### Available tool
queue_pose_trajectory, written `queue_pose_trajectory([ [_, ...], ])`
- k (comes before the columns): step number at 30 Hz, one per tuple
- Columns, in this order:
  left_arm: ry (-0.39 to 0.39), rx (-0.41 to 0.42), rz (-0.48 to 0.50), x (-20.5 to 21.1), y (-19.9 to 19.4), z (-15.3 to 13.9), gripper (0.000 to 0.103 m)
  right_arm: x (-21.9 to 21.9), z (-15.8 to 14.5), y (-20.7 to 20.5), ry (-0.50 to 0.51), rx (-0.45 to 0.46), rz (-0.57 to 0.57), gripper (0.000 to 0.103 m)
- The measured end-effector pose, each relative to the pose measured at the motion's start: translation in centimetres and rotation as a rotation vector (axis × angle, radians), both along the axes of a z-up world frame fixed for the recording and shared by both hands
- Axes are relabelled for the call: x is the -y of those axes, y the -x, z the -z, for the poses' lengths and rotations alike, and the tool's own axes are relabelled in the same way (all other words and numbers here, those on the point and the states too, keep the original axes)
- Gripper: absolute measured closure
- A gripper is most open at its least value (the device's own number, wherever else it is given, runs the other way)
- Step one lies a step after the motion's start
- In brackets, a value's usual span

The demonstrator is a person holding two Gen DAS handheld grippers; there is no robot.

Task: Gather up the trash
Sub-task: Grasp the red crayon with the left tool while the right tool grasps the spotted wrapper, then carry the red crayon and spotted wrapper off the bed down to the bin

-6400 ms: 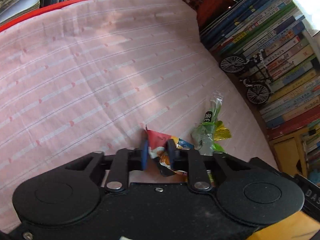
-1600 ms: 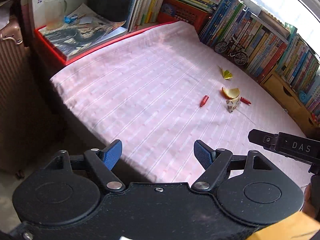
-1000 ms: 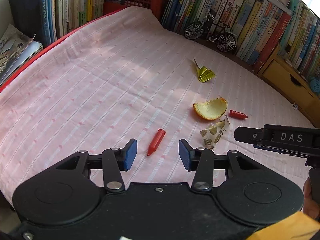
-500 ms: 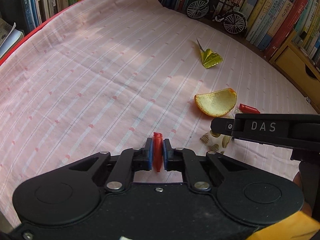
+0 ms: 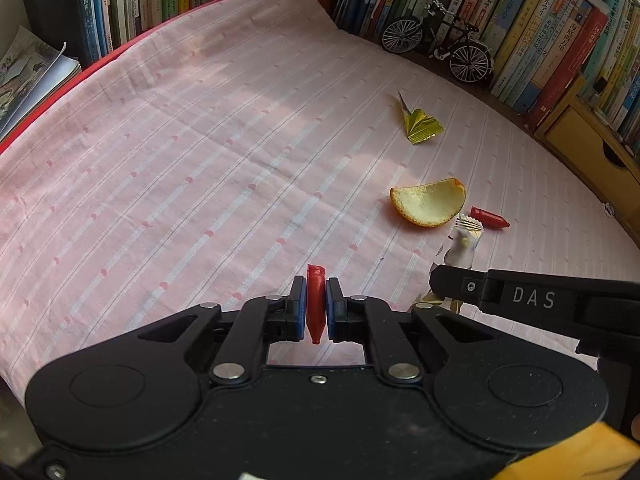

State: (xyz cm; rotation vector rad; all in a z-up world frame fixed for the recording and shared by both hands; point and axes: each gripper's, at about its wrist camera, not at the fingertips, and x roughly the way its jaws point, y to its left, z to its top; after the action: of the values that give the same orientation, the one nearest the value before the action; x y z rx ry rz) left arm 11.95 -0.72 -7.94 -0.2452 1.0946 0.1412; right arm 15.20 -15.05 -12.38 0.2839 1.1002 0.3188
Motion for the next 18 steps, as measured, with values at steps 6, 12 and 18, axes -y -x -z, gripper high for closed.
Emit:
queue_pose_trajectory([
  [6, 0.016, 0.04, 0.006, -0.7, 2.9, -1.8, 0.094, -0.3, -1.7, 3.2, 0.005, 0.022, -0.003, 0.091],
  [12, 0.035, 0.068, 0.008, -2.2, 7.9, -3.4, 0.094, -1.7, -2.7, 7.5, 0.013, 0.034, 0.001, 0.092],
  [18, 0.044, 0.066, -0.011, -4.8, 14.4, -4.4, 0.094, -3.9, -3.3, 12.6, 0.018, 0.031, 0.001, 0.092],
])
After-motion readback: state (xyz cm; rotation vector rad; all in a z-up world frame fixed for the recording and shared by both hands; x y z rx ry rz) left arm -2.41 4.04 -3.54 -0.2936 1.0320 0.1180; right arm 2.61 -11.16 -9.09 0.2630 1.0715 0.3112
